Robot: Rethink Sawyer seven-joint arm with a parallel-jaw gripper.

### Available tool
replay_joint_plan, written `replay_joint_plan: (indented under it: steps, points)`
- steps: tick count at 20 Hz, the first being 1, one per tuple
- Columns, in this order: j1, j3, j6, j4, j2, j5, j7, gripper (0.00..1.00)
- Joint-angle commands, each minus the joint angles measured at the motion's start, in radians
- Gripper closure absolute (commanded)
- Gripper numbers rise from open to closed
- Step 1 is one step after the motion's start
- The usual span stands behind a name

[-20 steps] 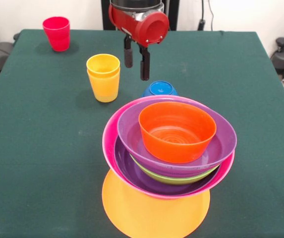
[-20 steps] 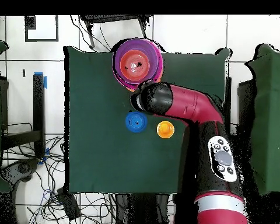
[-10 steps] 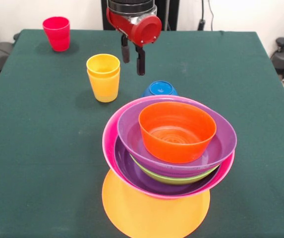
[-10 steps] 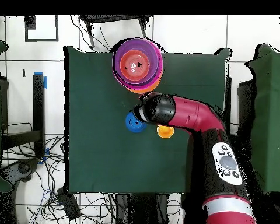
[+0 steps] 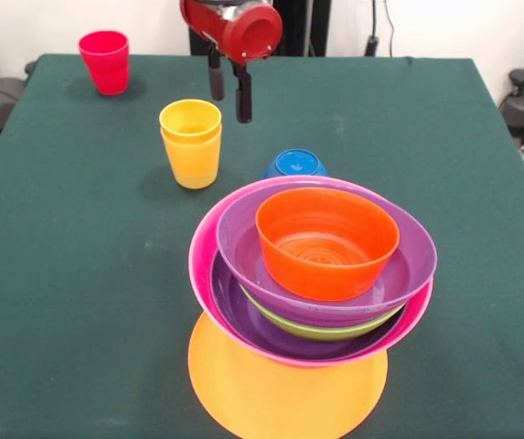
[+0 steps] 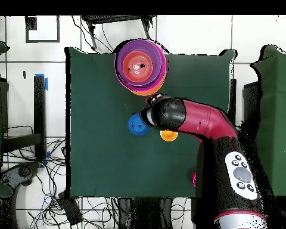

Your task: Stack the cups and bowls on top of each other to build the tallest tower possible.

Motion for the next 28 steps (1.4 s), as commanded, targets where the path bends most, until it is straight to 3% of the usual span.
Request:
replay_joint_plan:
  steps: [1, 23, 28]
  points:
    - [-0.013, 0.098, 0.042, 0.052, 0.003, -0.080, -0.191, 0.00]
    - [-0.103, 0.138, -0.027, 0.075, 0.046, -0.155, -0.214, 0.00]
    - [-0.116, 0.159, -0.058, 0.072, 0.086, -0.175, -0.189, 0.00]
